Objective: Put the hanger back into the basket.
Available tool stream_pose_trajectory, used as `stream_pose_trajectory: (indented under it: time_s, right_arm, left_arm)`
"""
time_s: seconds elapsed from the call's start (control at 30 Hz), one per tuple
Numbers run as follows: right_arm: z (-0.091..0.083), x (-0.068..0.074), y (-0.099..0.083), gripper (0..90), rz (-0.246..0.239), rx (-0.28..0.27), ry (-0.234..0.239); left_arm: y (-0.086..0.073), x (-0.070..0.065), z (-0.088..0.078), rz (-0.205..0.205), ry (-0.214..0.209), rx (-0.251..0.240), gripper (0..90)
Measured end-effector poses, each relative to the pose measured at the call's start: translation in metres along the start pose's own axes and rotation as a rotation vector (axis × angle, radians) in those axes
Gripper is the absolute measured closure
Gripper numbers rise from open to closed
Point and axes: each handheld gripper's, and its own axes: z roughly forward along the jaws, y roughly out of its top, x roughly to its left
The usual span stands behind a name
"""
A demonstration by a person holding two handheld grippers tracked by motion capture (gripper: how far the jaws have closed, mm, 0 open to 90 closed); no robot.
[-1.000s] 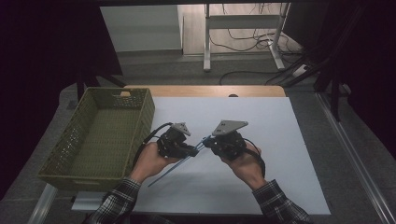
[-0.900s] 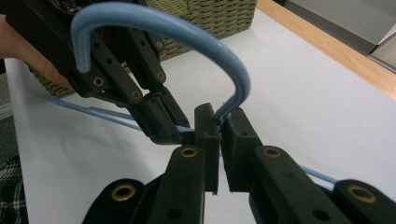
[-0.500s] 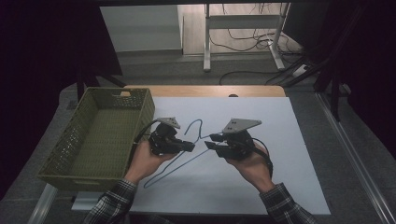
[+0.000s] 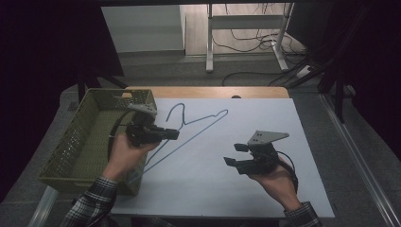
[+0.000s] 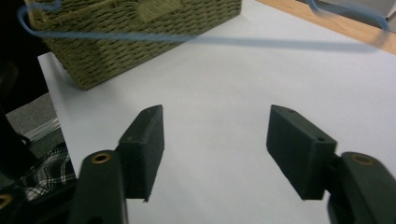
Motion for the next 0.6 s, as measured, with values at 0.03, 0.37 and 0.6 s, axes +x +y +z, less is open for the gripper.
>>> stream_pose_trajectory:
  time_s: [0.03,0.37,0.6]
  right_arm:
    - [-0.002,-0.001,-0.002,34.5,0.008,-0.001,-0.001]
    - [-0.017,-0.013,-0.024,30.3,0.069,-0.001,-0.017]
    - [-0.024,-0.020,-0.039,29.4,0.097,0.007,-0.041]
  left_arm:
    - [0.001,0.001,-0.006,-0.005,0.011,-0.004,87.7]
    - [-0.004,0.025,-0.070,-0.037,0.116,-0.035,87.7]
    - [-0.020,0.049,-0.110,-0.066,0.200,-0.048,87.7]
